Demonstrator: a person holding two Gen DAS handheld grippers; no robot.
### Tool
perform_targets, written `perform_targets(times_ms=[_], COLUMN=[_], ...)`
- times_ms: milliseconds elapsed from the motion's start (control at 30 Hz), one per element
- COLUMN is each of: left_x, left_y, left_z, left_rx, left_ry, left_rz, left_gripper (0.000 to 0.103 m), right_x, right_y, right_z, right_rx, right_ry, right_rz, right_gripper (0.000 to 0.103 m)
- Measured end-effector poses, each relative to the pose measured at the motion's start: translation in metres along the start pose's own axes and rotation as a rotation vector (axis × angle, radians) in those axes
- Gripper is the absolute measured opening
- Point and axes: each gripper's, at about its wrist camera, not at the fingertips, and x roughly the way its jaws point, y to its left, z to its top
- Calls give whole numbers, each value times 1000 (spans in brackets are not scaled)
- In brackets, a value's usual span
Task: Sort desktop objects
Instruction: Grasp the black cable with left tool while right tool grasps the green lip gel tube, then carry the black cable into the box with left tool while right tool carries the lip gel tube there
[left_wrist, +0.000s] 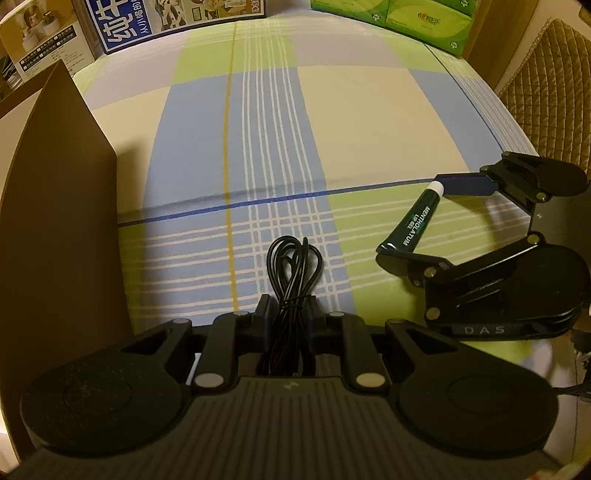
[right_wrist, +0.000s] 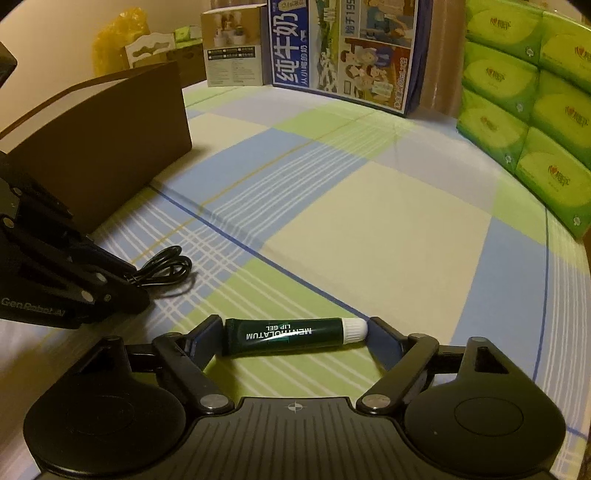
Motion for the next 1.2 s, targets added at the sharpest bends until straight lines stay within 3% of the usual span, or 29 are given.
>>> perform_targets(times_ms=[467,933,1200], left_x=[-1,-16,-42], left_y=[-3,-9,-8], left_z=[-1,-22,-42], left_rx=[15,34,35], left_ry=[0,7,-17], left_rz=[-3,-47,-93], left_gripper=[14,14,14], right_x=[-19,-59,-79], right_y=[6,14,28], right_z=[-13,-37,-45], right_rx=[71,174,200], right_ry=[44,61,70], right_rz=[-48,-2,44], right_gripper=[81,81,81])
